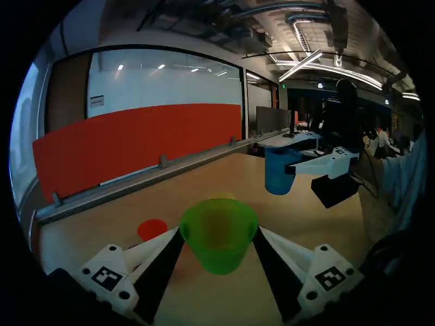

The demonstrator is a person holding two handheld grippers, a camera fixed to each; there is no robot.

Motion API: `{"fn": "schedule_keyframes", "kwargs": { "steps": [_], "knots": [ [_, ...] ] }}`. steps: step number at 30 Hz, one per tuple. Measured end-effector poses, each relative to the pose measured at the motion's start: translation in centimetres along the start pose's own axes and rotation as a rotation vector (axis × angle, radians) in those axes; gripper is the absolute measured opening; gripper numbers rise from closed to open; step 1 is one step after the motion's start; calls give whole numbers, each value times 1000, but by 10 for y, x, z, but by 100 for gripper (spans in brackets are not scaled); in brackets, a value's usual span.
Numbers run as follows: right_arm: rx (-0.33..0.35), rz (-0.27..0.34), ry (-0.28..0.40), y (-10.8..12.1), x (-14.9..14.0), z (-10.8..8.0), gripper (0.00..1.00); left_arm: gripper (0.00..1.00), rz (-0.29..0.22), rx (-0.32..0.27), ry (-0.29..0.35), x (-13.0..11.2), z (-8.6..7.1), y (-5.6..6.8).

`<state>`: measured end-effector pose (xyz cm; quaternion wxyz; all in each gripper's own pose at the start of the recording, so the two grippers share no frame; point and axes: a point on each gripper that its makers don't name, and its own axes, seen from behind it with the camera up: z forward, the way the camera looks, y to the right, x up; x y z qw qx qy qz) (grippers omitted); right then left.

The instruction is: Pour water

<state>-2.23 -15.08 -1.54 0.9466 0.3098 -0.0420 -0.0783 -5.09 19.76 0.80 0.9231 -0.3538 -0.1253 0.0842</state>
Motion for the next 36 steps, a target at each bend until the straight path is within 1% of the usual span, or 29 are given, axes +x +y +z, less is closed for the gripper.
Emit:
{"fn": "schedule_keyframes", "kwargs": {
  "steps": [5, 14, 20, 26, 29, 36],
  "knots": [
    [-10, -4, 41, 0, 14, 1, 93, 87, -3, 2, 24, 9, -3, -1],
    [-17, -24, 74, -3, 25, 5, 92, 87, -18, -2, 68, 20, -5, 0],
    [-10, -17, 82, -5, 29, 7, 92, 87, -17, 0, 95, 26, -6, 1],
    [-10, -30, 83, -5, 34, 7, 92, 88, -32, -7, 127, 36, -9, 3],
    [-7, -36, 83, -7, 38, 7, 92, 88, -36, -11, 132, 37, -8, 4],
    [3, -58, 87, -9, 49, 7, 92, 87, -24, -10, 139, 38, -9, 9]
  ]
}}
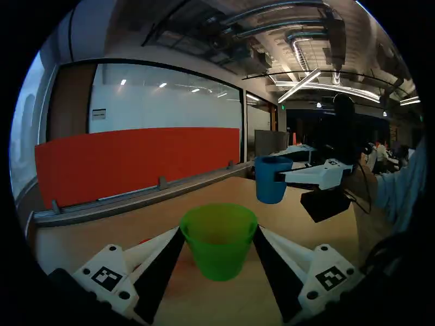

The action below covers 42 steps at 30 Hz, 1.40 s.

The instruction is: Pour water

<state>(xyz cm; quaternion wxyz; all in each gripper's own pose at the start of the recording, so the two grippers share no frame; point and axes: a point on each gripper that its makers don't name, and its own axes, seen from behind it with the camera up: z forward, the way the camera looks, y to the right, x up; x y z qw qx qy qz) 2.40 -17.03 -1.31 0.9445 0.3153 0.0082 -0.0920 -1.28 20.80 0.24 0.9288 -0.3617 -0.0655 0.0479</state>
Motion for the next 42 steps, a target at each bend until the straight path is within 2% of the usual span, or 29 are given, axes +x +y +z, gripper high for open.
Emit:
{"fn": "schedule_keyframes", "kwargs": {
  "steps": [6, 15, 29, 42],
  "knots": [
    [9, -20, 1, 1, 8, 1, 92, 88, 7, -6, 6, 2, 0, 4],
    [34, -98, 5, -2, 25, 8, 92, 88, 14, -6, 13, 3, 2, 7],
    [55, -243, 23, -11, 61, 27, 92, 87, 35, -5, 29, 8, 8, 10],
    [45, -432, 45, -11, 94, 40, 92, 87, 43, -12, 38, 15, 10, 14]
  ]
}}
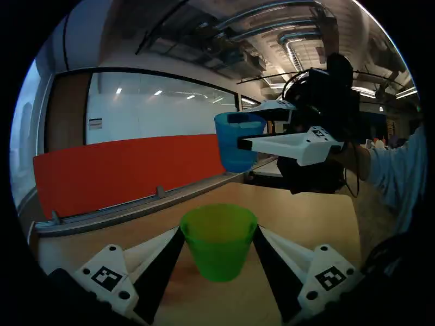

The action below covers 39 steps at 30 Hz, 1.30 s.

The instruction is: Pour water

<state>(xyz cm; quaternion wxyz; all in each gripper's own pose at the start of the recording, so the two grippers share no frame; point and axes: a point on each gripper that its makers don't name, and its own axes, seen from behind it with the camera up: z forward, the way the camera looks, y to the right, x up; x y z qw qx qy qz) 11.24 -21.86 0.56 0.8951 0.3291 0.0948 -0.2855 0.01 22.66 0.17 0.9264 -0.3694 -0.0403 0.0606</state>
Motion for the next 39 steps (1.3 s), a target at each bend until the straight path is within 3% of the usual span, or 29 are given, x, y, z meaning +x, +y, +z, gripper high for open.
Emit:
{"fn": "schedule_keyframes", "kwargs": {
  "steps": [22, 39],
  "knots": [
    [-19, -335, 29, 17, 34, 20, 92, 87, 9, -23, 10, 8, 8, 11],
    [-23, -532, 9, 23, 38, 35, 92, 87, 6, -38, 14, 8, 9, 16]
  ]
}}
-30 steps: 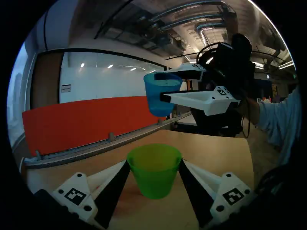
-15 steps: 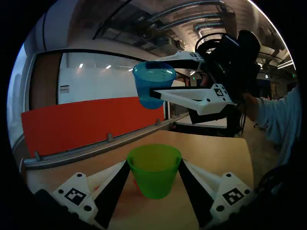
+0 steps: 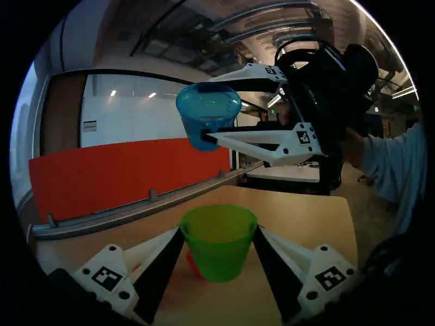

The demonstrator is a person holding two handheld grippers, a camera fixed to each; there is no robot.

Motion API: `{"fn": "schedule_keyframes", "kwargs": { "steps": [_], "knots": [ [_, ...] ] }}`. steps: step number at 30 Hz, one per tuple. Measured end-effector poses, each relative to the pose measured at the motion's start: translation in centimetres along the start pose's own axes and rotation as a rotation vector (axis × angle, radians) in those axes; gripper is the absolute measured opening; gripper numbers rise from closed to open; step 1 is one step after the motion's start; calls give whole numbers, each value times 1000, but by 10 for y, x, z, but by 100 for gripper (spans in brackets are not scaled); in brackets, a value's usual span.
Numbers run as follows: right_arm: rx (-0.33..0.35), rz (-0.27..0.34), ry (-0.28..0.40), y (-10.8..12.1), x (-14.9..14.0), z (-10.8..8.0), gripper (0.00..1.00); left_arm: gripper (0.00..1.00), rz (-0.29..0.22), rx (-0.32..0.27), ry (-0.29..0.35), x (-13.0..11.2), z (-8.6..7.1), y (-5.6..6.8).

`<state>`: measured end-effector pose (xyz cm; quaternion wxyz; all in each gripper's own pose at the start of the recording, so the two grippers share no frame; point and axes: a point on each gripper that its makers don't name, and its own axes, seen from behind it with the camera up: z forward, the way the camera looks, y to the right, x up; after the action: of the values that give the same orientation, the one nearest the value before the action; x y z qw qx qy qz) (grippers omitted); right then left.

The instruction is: Pour water

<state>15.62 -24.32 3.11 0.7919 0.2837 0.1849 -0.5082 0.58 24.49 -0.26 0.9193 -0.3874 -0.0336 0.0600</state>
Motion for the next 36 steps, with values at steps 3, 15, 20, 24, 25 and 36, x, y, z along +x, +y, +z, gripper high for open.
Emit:
{"fn": "schedule_keyframes", "kwargs": {
  "steps": [3, 15, 20, 24, 25, 36],
  "knots": [
    [-6, -20, -2, 2, -1, 1, 92, 87, 0, -1, 1, 0, 0, 1],
    [-21, -85, -4, 12, 0, 5, 92, 87, -2, -4, 1, -1, 0, 2],
    [-26, -115, -4, 14, 1, 8, 92, 87, -3, -7, 3, 0, 0, 3],
    [-30, -139, -2, 17, 2, 9, 92, 87, 0, -8, 1, 0, 0, 4],
    [-31, -146, -2, 18, 2, 10, 92, 87, 1, -8, 0, 0, 0, 4],
    [-37, -191, 1, 24, 5, 11, 92, 87, -1, -9, 1, 1, 1, 3]
  ]
}}
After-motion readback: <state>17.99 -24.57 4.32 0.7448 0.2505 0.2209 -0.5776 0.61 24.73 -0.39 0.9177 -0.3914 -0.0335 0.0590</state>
